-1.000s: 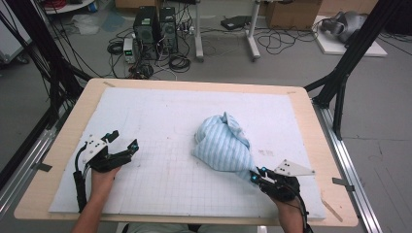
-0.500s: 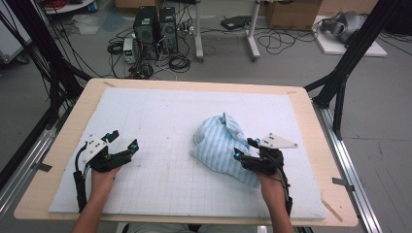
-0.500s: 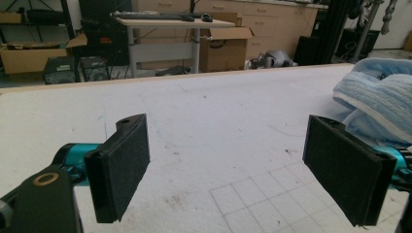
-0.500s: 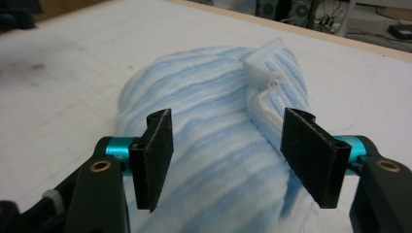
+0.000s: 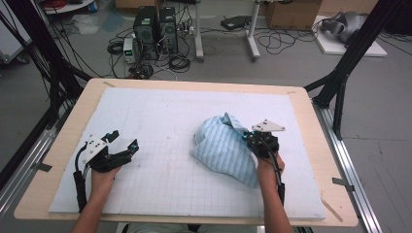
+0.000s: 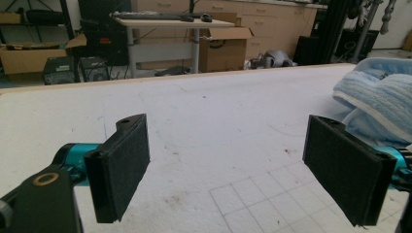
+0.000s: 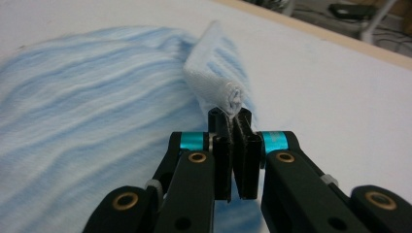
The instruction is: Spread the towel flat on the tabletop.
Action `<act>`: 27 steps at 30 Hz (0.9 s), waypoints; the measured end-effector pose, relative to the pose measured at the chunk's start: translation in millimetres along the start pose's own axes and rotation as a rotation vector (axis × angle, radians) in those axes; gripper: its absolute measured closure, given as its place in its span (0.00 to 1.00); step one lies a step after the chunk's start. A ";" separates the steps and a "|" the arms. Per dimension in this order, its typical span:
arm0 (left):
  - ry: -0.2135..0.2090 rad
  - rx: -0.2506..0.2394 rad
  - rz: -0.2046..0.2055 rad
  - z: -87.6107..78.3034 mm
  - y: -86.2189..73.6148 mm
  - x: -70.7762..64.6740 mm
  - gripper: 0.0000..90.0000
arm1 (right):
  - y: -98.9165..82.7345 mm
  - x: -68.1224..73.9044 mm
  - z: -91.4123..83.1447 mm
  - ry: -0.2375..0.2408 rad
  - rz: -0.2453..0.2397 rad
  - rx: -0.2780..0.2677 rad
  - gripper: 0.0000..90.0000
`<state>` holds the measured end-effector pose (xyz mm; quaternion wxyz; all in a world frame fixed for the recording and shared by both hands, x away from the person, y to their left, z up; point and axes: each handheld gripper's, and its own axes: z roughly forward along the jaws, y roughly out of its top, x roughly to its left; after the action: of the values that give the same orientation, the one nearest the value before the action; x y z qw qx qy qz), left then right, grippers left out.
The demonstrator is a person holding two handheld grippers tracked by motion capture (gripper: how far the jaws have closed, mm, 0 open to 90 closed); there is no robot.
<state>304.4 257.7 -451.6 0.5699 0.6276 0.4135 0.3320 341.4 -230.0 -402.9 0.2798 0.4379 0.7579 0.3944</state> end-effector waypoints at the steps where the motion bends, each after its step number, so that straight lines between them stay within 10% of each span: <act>1: 0.001 -0.002 0.000 0.1 0.0 -0.2 0.19 | -5.4 -9.3 -10.1 -0.032 0.021 0.001 0.97; 17: -0.061 0.042 0.012 9.1 12.8 -16.3 0.20 | -56.7 -44.7 -72.0 -0.190 0.040 0.085 0.96; 27: -0.272 0.070 -0.008 46.7 37.6 -67.6 0.19 | -53.5 -48.7 -92.5 -0.171 0.092 -0.064 0.42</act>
<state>321.6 176.1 -416.8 0.5998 0.6847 0.3462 0.2270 268.9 -322.0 -394.9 0.3388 0.4951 0.6973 0.3922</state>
